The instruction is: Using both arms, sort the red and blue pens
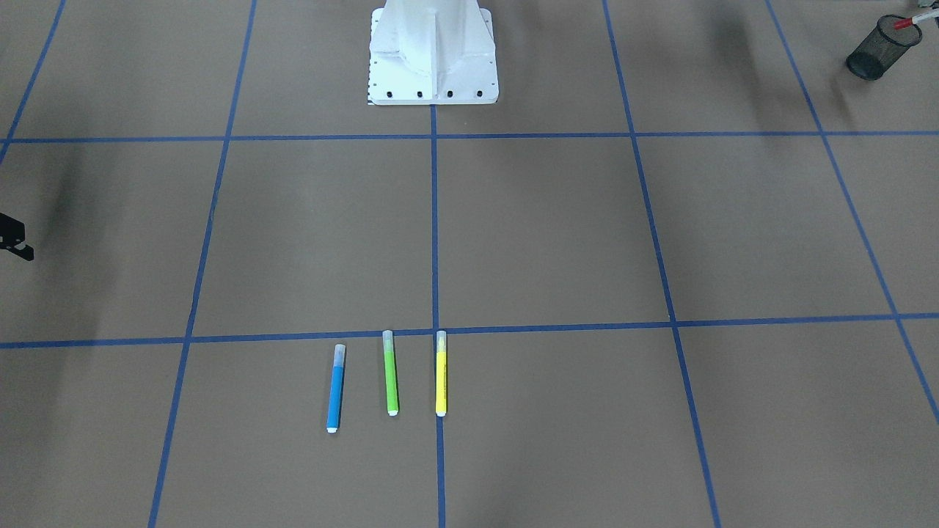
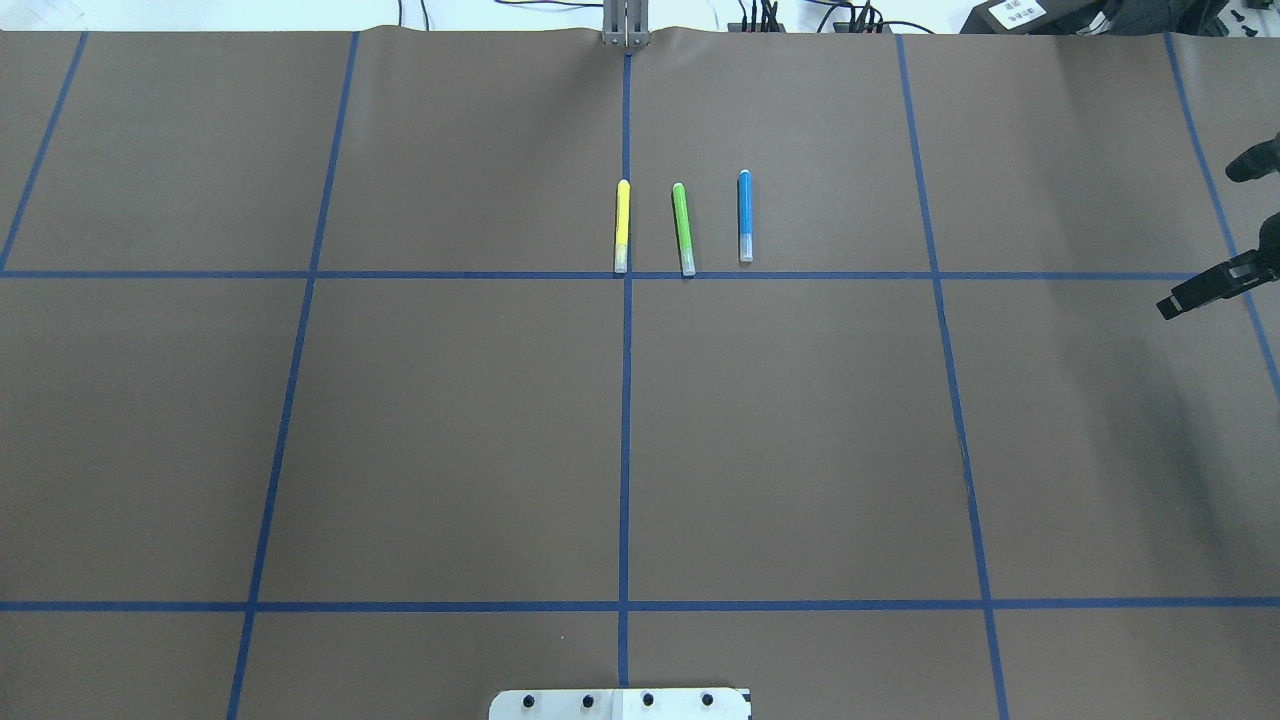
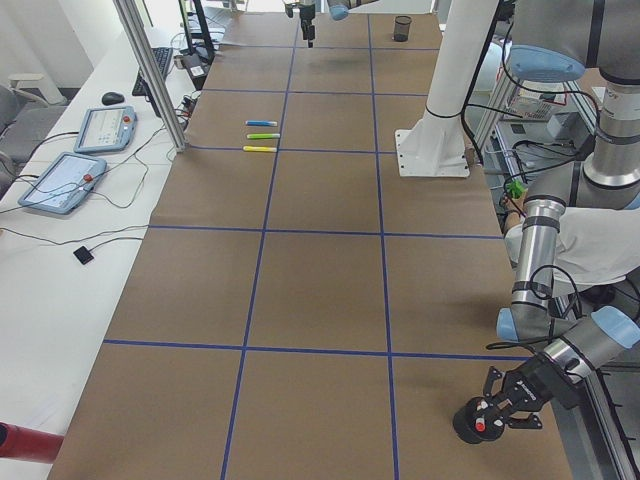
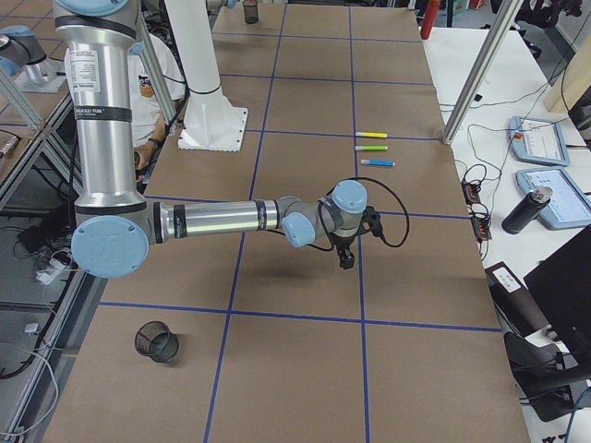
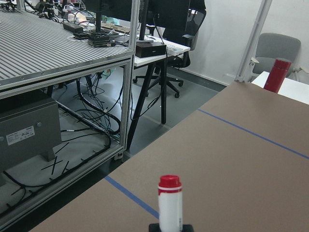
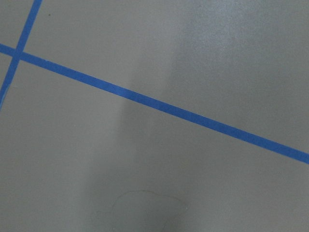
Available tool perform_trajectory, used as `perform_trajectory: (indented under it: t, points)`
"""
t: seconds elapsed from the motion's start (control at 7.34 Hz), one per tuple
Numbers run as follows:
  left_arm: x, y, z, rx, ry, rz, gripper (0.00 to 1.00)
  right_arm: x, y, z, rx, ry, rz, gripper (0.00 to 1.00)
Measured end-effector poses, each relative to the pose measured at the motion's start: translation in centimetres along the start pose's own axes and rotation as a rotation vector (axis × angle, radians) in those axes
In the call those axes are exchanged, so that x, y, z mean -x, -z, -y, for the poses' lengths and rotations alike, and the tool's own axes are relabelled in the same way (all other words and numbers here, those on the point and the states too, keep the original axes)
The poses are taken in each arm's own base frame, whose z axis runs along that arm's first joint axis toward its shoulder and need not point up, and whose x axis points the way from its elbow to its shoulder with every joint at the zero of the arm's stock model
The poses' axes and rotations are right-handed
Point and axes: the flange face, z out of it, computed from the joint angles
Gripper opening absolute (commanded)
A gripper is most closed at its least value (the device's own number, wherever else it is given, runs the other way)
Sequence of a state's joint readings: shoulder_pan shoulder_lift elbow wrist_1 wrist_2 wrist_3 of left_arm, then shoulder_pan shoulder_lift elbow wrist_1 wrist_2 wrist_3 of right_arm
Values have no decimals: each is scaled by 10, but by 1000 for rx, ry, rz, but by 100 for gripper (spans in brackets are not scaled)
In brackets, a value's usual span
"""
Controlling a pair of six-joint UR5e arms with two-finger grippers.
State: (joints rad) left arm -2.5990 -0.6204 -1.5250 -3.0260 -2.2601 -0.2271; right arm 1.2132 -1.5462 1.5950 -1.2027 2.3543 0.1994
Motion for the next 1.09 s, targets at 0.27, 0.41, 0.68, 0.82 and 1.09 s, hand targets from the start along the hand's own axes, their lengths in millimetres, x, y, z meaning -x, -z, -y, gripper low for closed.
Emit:
perform_trajectory:
  t: [0.27, 0.41, 0.68, 0.82, 1.09]
  points:
    - [0, 3, -2, 1, -9, 24, 0, -1, -1, -1, 2, -2, 0, 100]
    - [2, 3, -2, 3, -17, 37, 0, -1, -1, -1, 2, -3, -1, 100]
    - [5, 1, -3, 6, -16, 62, 0, -3, -2, -2, 5, -5, -1, 100]
    - [7, 0, -4, 5, -9, 71, 0, -3, -3, -2, 6, -6, -1, 100]
    - [11, -6, -1, -8, -5, 93, 0, -3, -4, -1, 7, -6, -1, 100]
